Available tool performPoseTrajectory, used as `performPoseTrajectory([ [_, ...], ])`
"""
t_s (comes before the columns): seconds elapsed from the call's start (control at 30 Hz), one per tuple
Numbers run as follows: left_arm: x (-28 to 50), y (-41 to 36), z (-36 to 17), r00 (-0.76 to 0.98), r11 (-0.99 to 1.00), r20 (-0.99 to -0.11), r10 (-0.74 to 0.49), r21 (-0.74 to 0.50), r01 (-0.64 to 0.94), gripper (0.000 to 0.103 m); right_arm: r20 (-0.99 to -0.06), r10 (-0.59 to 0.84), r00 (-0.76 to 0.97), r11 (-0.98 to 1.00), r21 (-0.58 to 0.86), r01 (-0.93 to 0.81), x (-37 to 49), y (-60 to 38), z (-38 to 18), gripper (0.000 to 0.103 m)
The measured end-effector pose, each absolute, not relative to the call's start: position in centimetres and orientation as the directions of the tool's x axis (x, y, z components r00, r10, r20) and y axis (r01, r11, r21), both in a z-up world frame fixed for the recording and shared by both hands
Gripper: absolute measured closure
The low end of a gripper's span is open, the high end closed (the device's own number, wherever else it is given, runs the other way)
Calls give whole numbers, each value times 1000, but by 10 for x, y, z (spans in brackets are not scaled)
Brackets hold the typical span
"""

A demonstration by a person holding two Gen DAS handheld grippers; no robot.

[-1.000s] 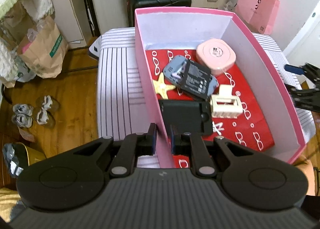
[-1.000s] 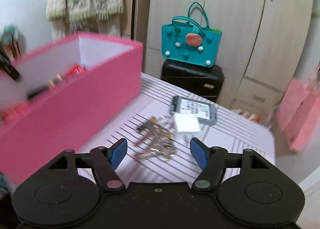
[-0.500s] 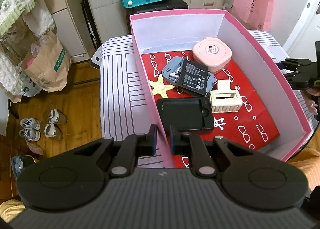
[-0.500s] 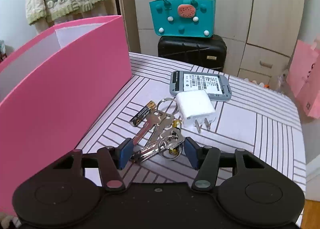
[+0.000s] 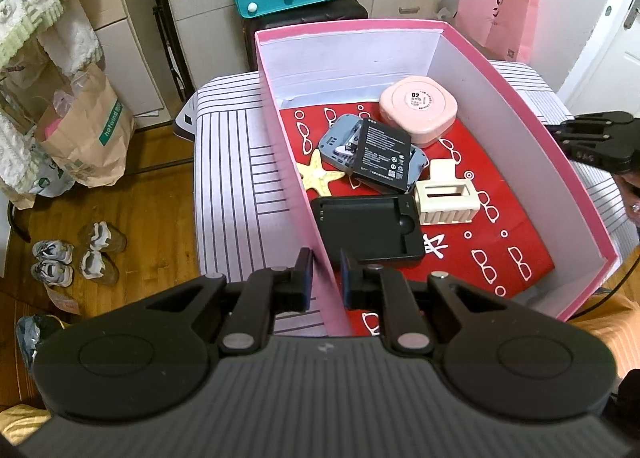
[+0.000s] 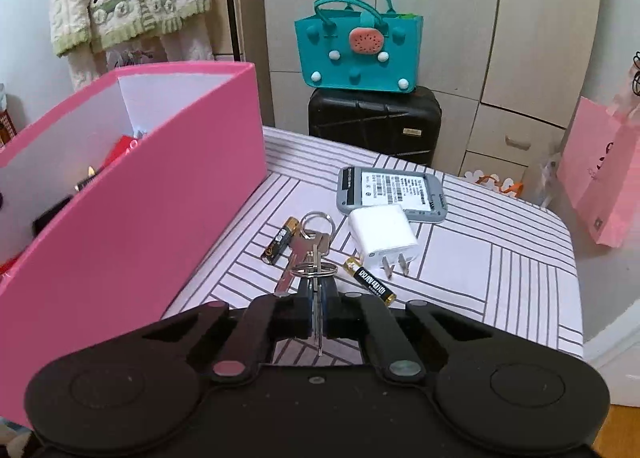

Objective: Organize rigid objects
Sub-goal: 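Move the right gripper back to the table and grasp the key ring, then carry the keys into the pink box beside the black tray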

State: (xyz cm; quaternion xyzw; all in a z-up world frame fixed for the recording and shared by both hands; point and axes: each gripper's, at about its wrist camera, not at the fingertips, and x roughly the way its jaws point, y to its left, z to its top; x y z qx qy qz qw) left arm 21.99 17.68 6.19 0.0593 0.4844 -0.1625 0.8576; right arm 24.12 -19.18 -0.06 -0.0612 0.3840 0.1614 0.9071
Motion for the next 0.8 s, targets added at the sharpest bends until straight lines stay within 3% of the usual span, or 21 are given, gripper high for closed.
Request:
performPoseTrajectory([
  [0.3, 220, 177, 62, 470, 936, -852, -230, -61, 346, 89, -685, 325, 652, 929, 104, -355, 225, -198, 44, 98],
  [0.6, 220, 181, 62, 471, 934, -845, -252, -84, 347, 89, -610, 500, 615, 849, 206, -486, 202, -175, 97, 98],
  [0.8, 219, 182, 62, 472, 934, -844, -254, -88, 346, 89, -622, 604, 497, 755, 250, -606, 199, -127, 99, 98],
])
